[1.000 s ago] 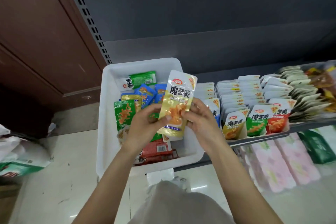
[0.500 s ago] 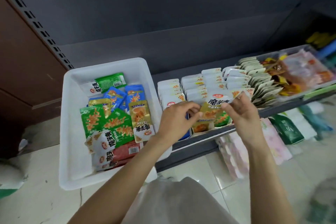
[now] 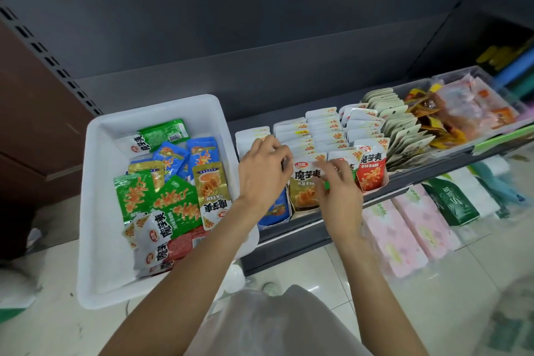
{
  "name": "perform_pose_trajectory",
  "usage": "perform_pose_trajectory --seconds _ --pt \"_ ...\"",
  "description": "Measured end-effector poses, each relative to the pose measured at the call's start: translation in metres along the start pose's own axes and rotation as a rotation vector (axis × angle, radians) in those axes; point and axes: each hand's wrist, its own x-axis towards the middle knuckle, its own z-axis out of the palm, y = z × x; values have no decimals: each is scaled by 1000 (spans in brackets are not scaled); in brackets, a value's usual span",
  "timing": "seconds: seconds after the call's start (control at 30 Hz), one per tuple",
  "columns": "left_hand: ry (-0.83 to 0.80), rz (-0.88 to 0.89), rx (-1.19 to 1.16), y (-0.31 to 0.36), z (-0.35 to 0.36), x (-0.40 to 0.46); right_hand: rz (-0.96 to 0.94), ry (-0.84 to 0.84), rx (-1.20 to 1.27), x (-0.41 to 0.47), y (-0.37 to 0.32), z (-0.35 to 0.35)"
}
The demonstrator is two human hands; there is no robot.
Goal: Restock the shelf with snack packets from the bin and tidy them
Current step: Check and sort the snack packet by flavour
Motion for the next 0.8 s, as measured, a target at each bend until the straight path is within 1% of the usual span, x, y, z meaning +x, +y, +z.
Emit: perform_pose_trajectory --seconds 0.13,0.27,0.37,0.47,0.57,0.7,0.77,0.8 --pt "-41 -6 69 -4 2 2 -9 -63 -12 -5 -3 9" --pt "-114 -17 -30 -9 5 -2 -20 -82 -20 -7 0 9" --pt "-116 19 -82 -12 6 -11 -19 -114 -16 -7 0 7" --pt "-49 32 -101 -13 0 -16 -20 -105 57 -8 -3 1" --pt "35 -16 -171 -18 -14 -20 -31 -48 116 -9 -9 -11" --pt "141 -150 -322 -44 -48 -39 -62 -23 230 -7 -32 -22" --pt "225 -242 -366 -64 -68 -55 -76 -58 331 -5 -54 -21" --pt "253 -292 -350 -76 -78 -65 -92 -88 375 -4 -66 -17"
